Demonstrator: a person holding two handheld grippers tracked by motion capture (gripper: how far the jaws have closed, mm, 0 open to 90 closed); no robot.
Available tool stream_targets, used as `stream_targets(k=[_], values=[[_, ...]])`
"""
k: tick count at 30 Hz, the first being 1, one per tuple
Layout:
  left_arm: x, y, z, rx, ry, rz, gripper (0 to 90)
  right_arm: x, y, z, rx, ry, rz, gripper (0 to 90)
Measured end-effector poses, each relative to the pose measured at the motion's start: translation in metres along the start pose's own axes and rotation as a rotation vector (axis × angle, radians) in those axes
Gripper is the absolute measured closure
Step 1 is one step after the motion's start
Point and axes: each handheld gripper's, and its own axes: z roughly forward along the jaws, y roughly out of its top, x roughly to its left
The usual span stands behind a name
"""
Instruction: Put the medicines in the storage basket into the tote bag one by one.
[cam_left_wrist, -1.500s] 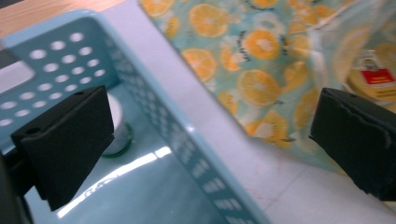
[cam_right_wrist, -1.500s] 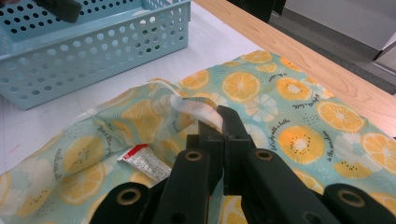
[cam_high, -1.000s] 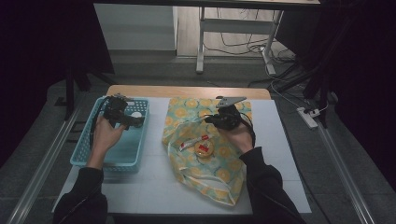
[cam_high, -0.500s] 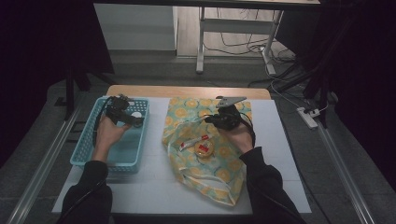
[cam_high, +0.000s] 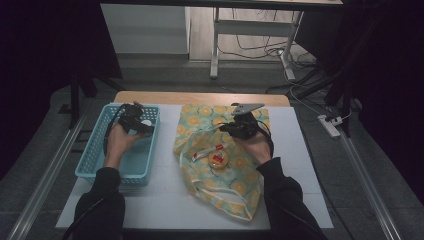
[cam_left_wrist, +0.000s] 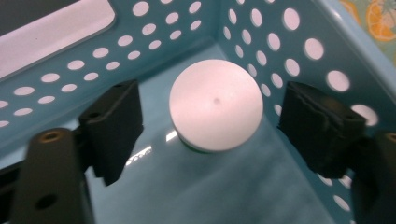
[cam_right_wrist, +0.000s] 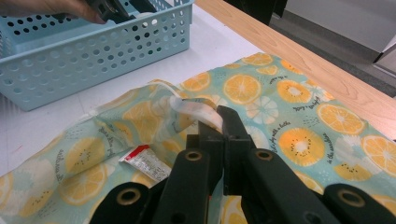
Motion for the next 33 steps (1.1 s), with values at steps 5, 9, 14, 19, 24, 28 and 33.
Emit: stream_targets(k=[5,9,14,19,24,28,33], values=[[-0.001,0.001,-0.001,0.001,-0.01,-0.007,47.8,0.0,0.0,-0.001,-0.004,0.0,0.0,89.7],[-0.001,0.001,-0.002,0.007,-0.016,-0.027,50.0,0.0,0.0,-0.001,-0.004,0.0,0.0,89.7],[0.0,0.001,-0.005,0.0,-0.016,-0.043,50.4,0.0,0.001,-0.001,-0.005,0.001,-0.002,89.7],[-0.001,0.001,-0.013,-0.014,-0.027,-0.054,50.5,0.0,0.0,0.0,-0.003,-0.001,0.002,89.7],[-0.004,0.0,-0.025,-0.034,-0.019,-0.042,50.5,0.001,0.001,0.0,-0.001,0.001,0.001,89.7],[-0.007,-0.002,-0.032,-0.053,-0.018,-0.035,50.6,0.002,0.001,0.0,-0.004,0.004,0.001,89.8],[-0.012,-0.006,-0.038,-0.075,-0.025,-0.027,50.6,0.001,0.001,0.001,0.002,0.008,0.004,89.8]])
